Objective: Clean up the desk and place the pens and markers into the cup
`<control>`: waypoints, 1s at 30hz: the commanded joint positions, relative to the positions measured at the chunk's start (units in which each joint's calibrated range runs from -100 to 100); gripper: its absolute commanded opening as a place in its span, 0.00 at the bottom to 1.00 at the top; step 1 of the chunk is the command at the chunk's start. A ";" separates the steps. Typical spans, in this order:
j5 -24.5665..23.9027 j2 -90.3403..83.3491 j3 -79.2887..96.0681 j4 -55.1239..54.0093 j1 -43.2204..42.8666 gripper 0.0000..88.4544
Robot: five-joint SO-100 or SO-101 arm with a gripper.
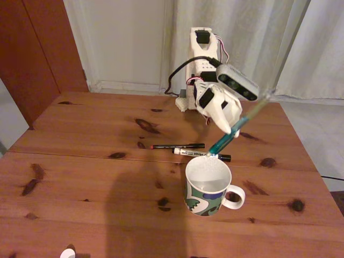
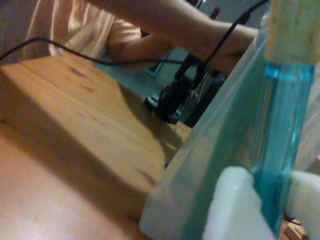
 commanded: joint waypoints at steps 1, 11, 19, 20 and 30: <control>0.34 -0.40 0.01 -1.35 -0.08 0.01; 4.89 -0.98 -0.72 11.03 1.04 0.01; 5.21 -0.90 -0.54 11.29 1.20 0.01; 5.21 -0.90 -0.27 11.03 1.20 0.01; 1.18 -1.23 0.28 1.74 0.48 0.01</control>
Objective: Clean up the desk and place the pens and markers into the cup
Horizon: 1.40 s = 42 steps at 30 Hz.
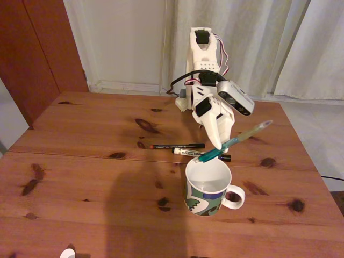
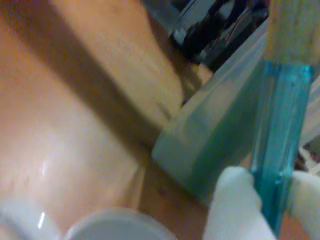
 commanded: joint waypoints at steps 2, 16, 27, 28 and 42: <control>-3.41 -1.31 0.84 -8.40 -0.40 0.01; -3.15 -1.31 0.84 -10.20 -0.16 0.01; -0.06 -1.23 0.93 -13.82 0.08 0.01; -2.00 -1.23 0.84 -13.82 0.08 0.01; -16.30 -0.49 0.12 -13.21 1.29 0.01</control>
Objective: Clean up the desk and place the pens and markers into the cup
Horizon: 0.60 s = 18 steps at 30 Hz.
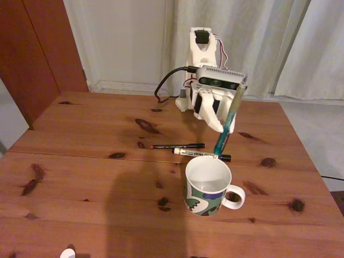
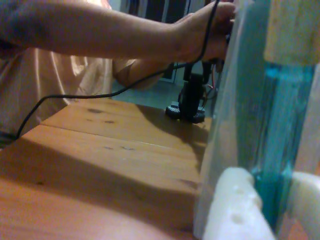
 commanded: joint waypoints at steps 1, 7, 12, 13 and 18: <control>-0.53 -0.40 -2.00 -0.60 0.33 0.01; -1.47 0.84 2.96 -0.60 0.01 0.01; -1.47 0.84 5.94 -0.60 0.01 0.01; -1.52 0.84 6.39 -0.60 0.01 0.01; -1.52 1.00 8.55 -0.60 0.01 0.01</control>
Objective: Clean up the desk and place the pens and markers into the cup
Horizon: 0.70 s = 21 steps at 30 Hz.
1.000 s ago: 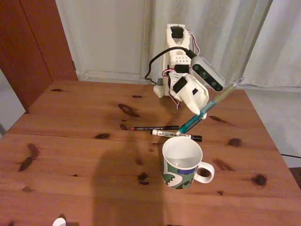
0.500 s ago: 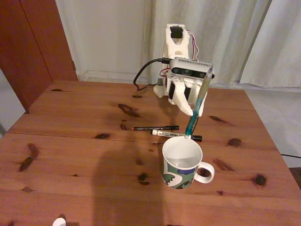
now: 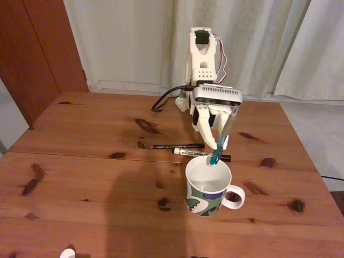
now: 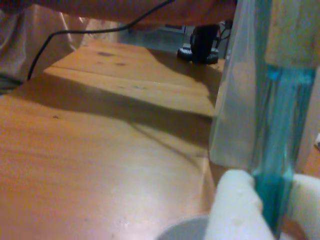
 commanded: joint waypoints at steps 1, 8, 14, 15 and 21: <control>-0.25 -0.18 0.51 -0.60 0.16 0.01; -0.25 -0.18 1.14 -0.60 0.16 0.04; -0.04 -0.27 0.96 -0.60 0.40 0.13; 0.01 -0.27 0.96 -0.60 0.48 0.13; 0.06 -0.43 0.96 -0.60 0.48 0.13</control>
